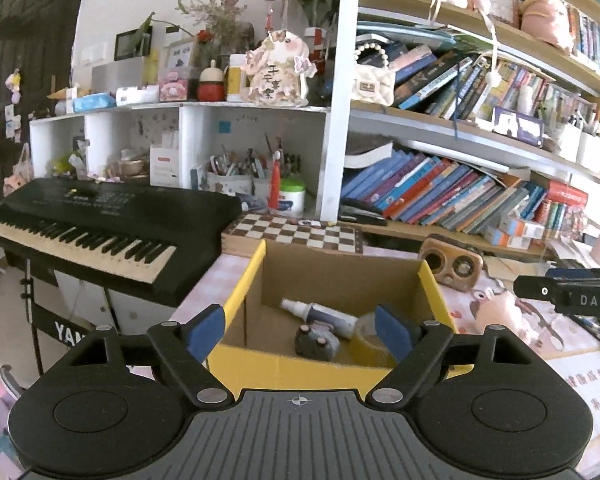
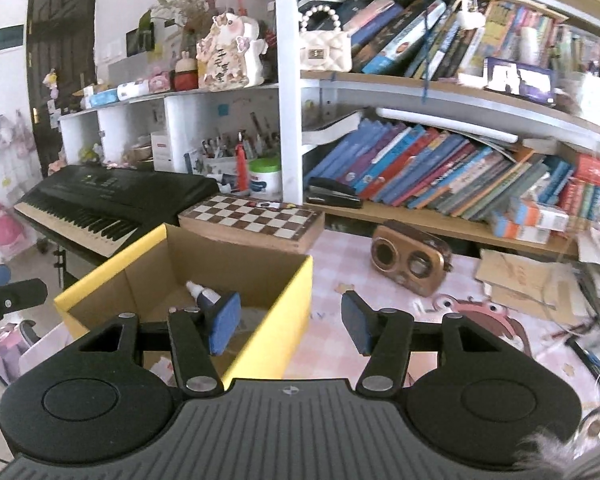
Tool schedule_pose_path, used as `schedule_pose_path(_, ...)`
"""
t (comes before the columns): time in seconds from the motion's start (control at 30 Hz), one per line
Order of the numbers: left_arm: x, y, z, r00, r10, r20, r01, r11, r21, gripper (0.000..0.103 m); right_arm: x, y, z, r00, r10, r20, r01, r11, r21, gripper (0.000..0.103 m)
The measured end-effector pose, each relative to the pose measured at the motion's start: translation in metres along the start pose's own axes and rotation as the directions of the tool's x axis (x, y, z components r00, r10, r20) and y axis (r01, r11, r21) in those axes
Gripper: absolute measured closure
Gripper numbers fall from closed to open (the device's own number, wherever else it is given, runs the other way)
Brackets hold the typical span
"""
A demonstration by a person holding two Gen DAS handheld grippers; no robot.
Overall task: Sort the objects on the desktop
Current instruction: 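Lift both tools out of the yellow box and withdraw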
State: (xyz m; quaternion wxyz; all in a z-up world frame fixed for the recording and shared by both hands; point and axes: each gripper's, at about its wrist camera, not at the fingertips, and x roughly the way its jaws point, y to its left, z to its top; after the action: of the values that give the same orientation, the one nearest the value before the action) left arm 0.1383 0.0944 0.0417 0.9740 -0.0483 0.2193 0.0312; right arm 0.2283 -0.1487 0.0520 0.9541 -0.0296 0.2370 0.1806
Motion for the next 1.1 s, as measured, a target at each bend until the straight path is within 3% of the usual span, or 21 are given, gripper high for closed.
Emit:
schedule_pose_path(0.37, -0.040, 0.008, -0.026, 1.000, -0.010, -0.020, 0.010, 1.000, -0.019, 0.018, -0.055, 0.003, -0.050, 0.998, -0.069, -0.012, 0.070, 0.997, 0.042, 0.047)
schedule_pose_path(1.1, -0.074, -0.016, -0.076, 0.992, -0.069, -0.109, 0.067, 0.998, -0.016, 0.018, -0.106, 0.021, -0.127, 0.990, -0.095, -0.107, 0.105, 0.990, 0.091, 0.046)
